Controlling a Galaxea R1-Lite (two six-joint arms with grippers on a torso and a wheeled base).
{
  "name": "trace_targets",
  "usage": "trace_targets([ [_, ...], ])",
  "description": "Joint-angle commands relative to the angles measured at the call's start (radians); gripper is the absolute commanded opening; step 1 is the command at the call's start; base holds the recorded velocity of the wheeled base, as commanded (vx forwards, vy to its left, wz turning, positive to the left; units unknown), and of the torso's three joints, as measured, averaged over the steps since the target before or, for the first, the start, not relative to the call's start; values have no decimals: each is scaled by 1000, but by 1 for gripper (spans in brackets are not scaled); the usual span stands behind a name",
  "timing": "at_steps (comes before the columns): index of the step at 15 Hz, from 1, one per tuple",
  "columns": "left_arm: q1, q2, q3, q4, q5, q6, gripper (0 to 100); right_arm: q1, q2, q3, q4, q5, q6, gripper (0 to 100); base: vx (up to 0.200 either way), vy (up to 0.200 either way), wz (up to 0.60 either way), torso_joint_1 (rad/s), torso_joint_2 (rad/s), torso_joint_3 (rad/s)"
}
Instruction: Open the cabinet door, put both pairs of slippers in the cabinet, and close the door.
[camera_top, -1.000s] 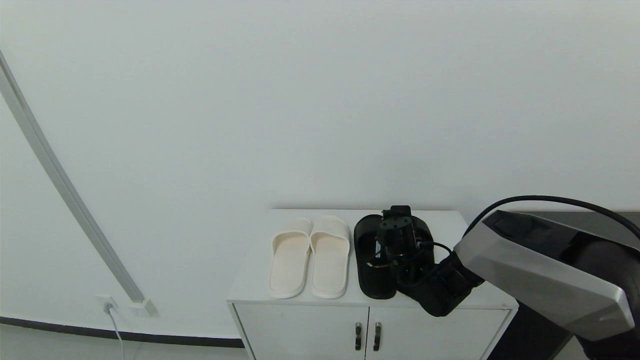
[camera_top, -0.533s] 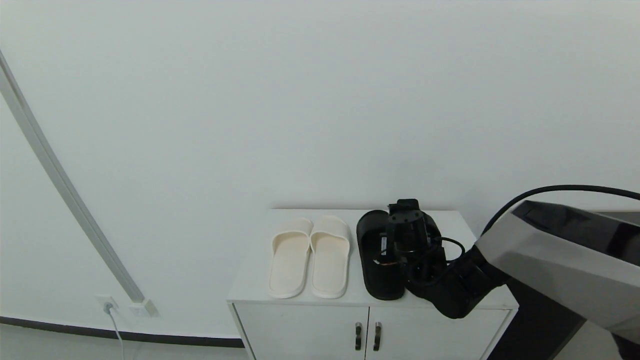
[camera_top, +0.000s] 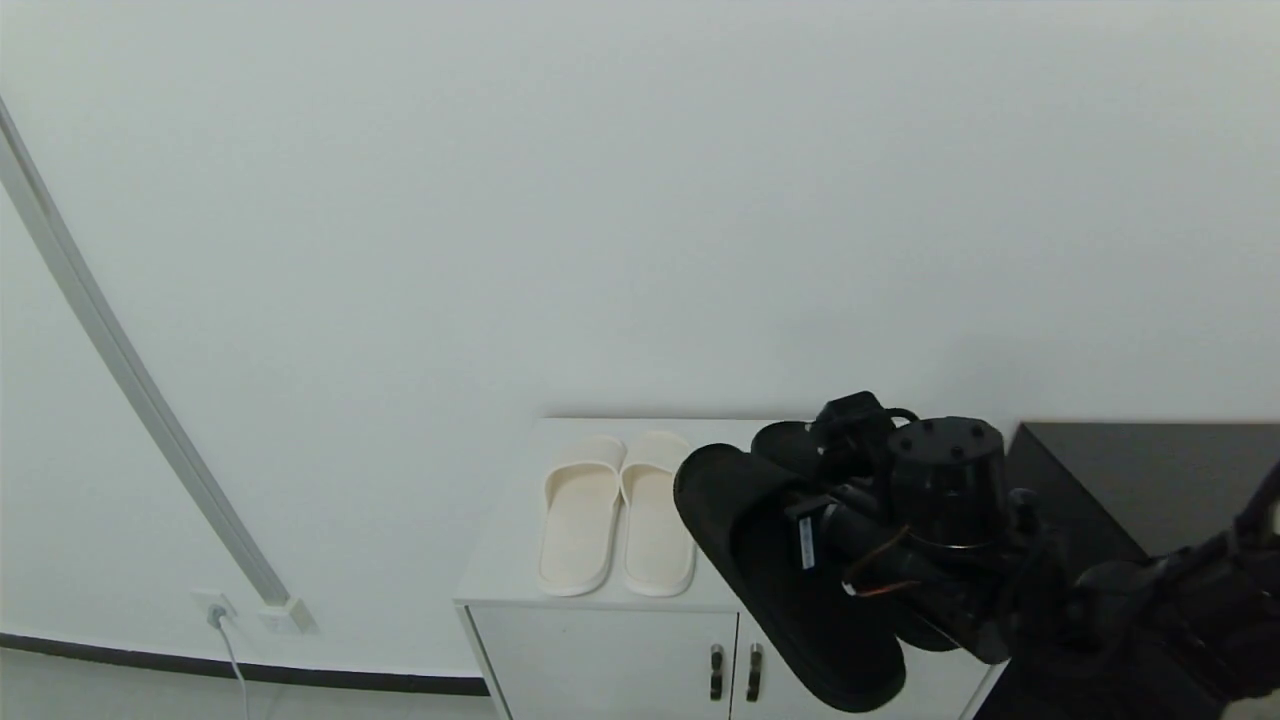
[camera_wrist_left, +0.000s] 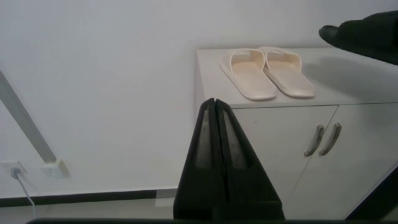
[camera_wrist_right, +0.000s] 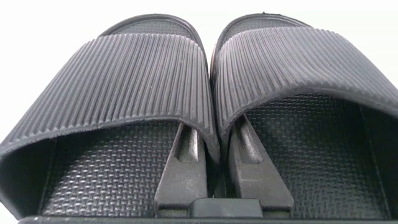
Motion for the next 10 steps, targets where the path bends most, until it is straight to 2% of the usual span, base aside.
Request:
trace_targets([
  [1, -1, 1, 0, 0, 0, -2, 0, 30, -231, 104, 63, 163, -7, 0, 0, 0, 0, 0, 0, 0],
  [3, -1, 1, 0, 0, 0, 0, 0, 36, -284, 102, 198, 240, -4, 0, 0, 0, 0, 0, 0, 0],
  [10, 1, 1, 0, 0, 0, 0, 0, 67, -287, 129, 206, 252, -4, 0, 0, 0, 0, 0, 0, 0],
])
